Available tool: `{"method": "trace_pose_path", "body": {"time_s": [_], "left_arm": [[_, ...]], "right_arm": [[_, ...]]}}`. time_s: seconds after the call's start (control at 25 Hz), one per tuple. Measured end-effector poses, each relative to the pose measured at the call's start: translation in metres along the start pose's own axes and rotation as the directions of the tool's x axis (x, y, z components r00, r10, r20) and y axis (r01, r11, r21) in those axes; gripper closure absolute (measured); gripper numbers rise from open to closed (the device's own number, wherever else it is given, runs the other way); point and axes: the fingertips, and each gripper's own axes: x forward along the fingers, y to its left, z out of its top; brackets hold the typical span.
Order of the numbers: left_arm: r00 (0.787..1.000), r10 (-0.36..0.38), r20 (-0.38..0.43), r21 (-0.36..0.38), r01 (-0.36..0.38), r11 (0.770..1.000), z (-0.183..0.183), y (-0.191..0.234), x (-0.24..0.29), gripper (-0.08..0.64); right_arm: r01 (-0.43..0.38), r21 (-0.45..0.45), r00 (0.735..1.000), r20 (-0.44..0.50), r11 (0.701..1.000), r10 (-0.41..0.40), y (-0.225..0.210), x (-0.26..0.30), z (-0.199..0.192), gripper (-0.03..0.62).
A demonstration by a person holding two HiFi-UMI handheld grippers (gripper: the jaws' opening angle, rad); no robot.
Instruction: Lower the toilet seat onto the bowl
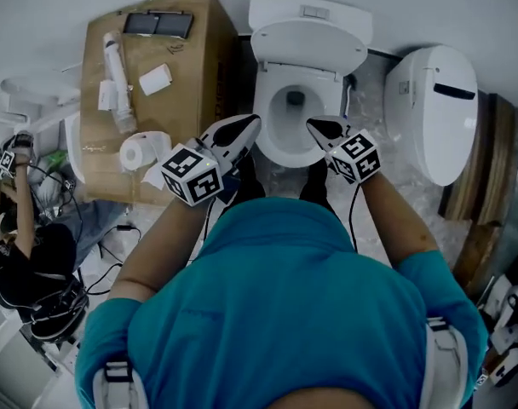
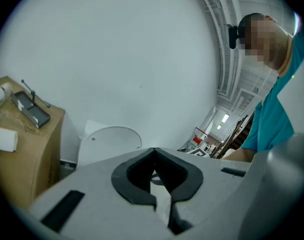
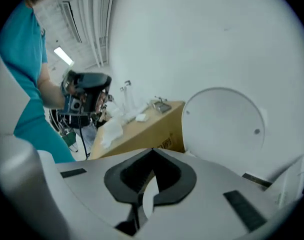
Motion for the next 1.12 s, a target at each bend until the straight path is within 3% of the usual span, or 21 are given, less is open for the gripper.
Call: {"method": "trace_pose_path", "body": {"time_s": [0.2,0.4,0.56,0.76,1.12], "left_arm": [[0.996,-0.035,0.081,0.068,0.03,0.997,0.069,-0.035,-0.011,0.557],[0.975,-0.093,0.201,0.179,0.057,0.982,0.155,-0.076,-0.032,0.557],[0.953,-0.129,0.274,0.241,0.062,0.969,0.21,-0.105,-0.046,0.557],[0.929,-0.162,0.333,0.321,0.05,0.946,0.268,-0.133,-0.064,0.557],[0.913,-0.193,0.36,0.413,0.03,0.91,0.324,-0.163,-0.078,0.557]], "right_arm": [[0.013,-0.008,0.975,0.223,1.0,-0.011,0.013,-0.075,0.111,0.591],[0.048,-0.067,0.904,0.427,0.997,-0.015,0.038,-0.162,0.221,0.591],[0.08,-0.079,0.854,0.519,0.994,-0.027,0.048,-0.225,0.284,0.591],[0.156,-0.043,0.793,0.601,0.987,-0.099,0.05,-0.294,0.338,0.591],[0.206,-0.003,0.747,0.647,0.979,-0.155,0.045,-0.348,0.377,0.592]]}}
